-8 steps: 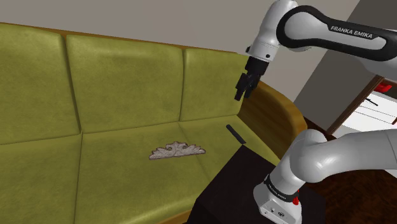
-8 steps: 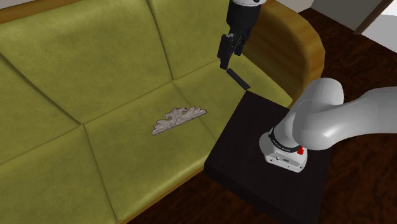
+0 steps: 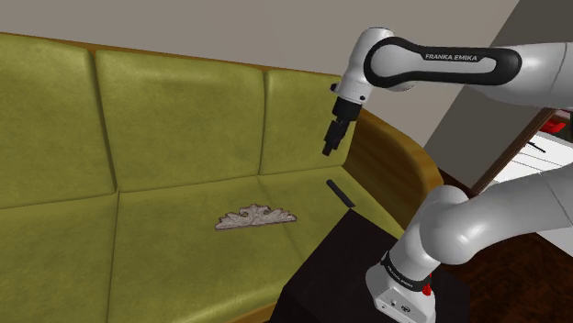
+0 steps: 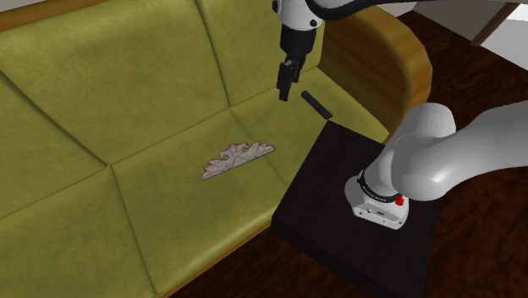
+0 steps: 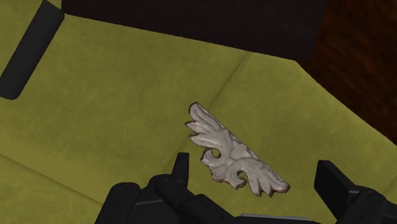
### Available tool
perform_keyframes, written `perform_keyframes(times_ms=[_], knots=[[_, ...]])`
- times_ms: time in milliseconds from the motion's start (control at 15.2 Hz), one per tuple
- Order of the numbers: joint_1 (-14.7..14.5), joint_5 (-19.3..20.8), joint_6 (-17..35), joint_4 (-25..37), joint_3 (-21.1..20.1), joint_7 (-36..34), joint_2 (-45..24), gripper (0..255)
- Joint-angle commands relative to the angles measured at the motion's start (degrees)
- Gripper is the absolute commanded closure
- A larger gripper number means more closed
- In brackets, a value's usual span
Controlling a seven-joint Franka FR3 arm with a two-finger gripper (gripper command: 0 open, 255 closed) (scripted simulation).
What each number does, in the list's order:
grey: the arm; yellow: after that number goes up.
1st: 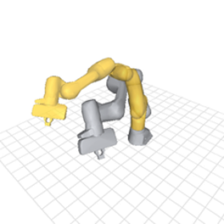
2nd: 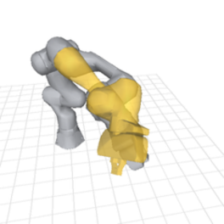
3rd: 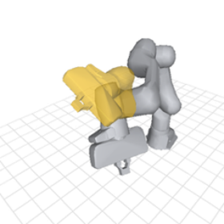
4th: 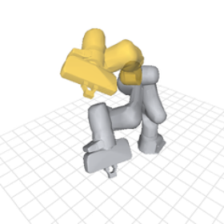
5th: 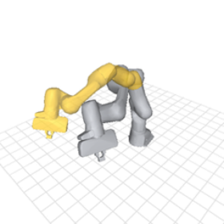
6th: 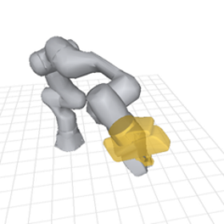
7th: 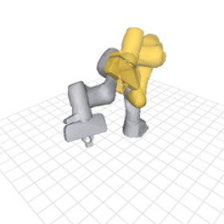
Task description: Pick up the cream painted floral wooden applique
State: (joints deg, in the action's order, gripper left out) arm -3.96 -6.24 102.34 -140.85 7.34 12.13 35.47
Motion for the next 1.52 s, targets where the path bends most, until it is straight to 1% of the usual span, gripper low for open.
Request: perform_keyframes(times_ms=[0,330,726,1056,1452], knots=[[-1.2,-0.1,3.5,-0.3,1.8,5.5,-3.7,0],[-4.6,-2.0,10.9,1.4,5.3,18.4,-14.8,0],[-8.3,-7.0,17.4,6.4,7.3,34.3,-29.2,0],[-9.7,-11.8,20.4,12.5,6.5,46.8,-41.1,0],[-9.8,-15.7,22.3,21.3,2.9,59.2,-54.3,0]])
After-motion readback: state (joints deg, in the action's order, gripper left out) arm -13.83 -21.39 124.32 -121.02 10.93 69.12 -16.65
